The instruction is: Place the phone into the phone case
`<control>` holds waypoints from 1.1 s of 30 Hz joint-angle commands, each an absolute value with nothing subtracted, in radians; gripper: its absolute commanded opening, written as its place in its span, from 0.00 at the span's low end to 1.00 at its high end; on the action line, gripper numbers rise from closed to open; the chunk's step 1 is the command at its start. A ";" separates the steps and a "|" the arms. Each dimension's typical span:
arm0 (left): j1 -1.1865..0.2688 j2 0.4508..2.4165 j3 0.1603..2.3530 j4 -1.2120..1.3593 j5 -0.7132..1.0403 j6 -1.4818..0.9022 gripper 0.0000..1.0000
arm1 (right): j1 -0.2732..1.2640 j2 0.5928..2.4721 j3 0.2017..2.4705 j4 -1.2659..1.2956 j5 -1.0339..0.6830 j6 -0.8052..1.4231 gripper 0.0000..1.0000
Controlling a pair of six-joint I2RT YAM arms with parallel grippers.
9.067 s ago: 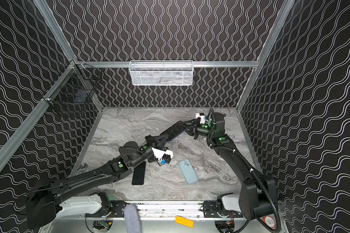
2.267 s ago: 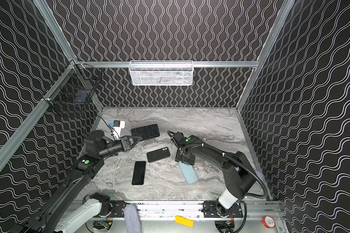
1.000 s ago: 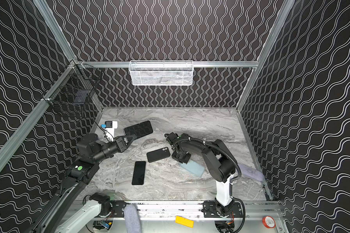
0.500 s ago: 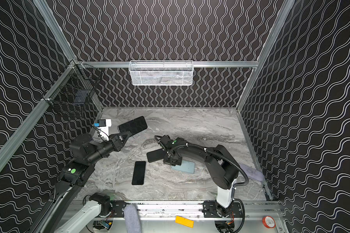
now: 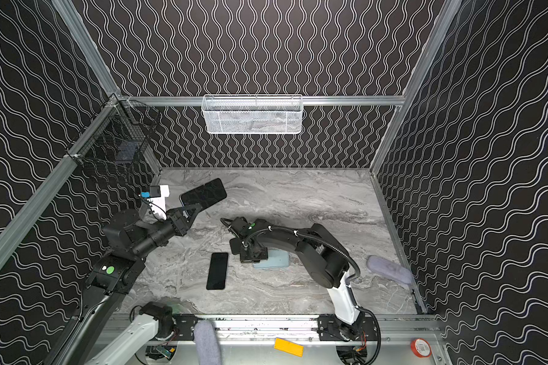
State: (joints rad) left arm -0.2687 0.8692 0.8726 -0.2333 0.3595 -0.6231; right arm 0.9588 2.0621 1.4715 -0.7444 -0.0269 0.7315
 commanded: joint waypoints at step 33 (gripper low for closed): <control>-0.265 0.879 0.914 -0.122 0.433 -0.636 0.00 | 0.899 1.686 1.240 -0.686 0.021 0.665 0.38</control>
State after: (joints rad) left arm -0.2668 0.8684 0.9012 -0.2089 0.4042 -0.6308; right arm 0.9291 1.7683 1.3098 -0.7109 0.0166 0.6662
